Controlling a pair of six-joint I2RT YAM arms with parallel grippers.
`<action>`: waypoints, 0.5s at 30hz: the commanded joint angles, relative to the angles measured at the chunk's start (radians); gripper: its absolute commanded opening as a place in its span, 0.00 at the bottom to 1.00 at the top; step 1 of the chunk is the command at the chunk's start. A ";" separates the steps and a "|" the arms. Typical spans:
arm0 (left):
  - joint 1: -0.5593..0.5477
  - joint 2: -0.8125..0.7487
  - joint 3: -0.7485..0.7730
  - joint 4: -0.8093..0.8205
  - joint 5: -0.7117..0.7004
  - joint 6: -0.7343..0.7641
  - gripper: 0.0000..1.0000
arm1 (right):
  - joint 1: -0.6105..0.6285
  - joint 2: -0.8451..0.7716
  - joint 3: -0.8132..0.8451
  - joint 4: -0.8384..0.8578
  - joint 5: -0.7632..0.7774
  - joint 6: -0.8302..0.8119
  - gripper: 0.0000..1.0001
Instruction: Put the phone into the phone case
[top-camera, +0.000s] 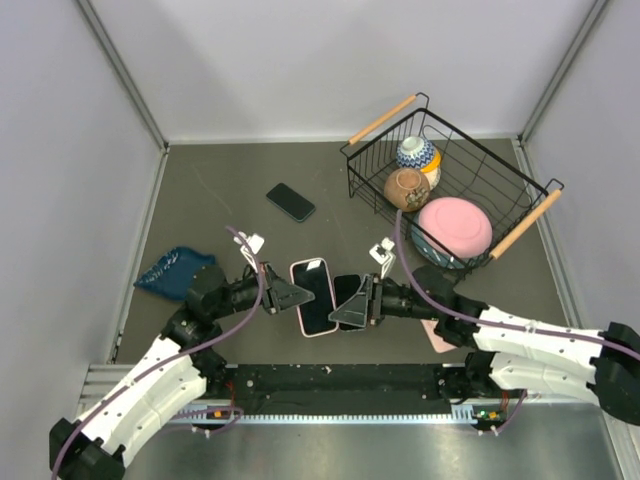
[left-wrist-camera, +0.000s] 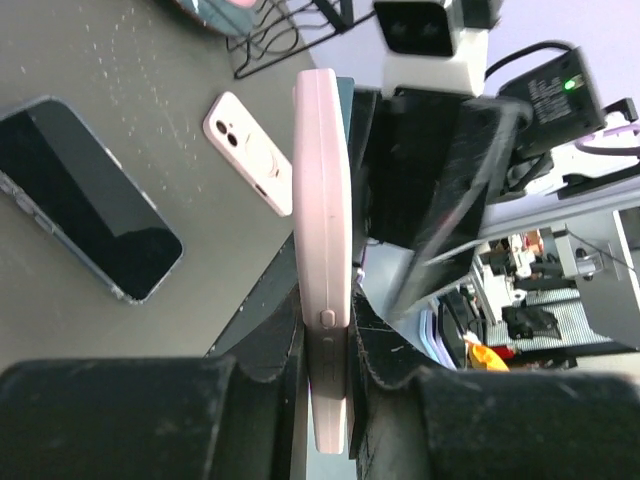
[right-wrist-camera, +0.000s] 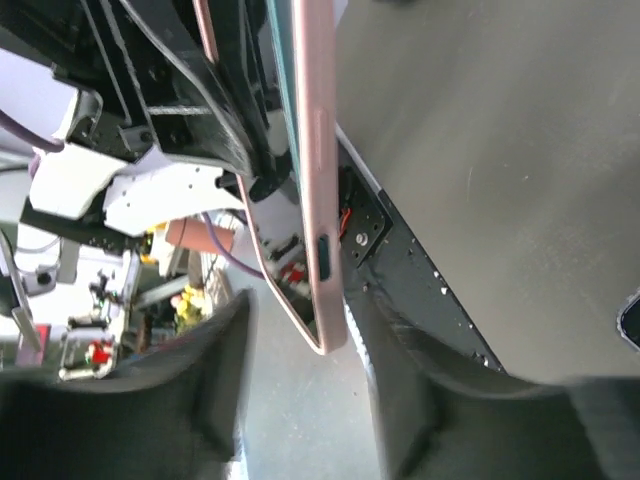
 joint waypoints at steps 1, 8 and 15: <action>0.008 0.034 0.019 0.057 0.114 0.052 0.00 | -0.003 -0.119 0.047 -0.101 0.096 -0.083 0.60; 0.008 0.114 0.035 0.087 0.335 0.081 0.00 | -0.022 -0.265 0.125 -0.328 0.167 -0.221 0.95; 0.006 0.090 0.020 0.150 0.400 0.100 0.00 | -0.074 -0.210 0.191 -0.347 -0.005 -0.278 0.97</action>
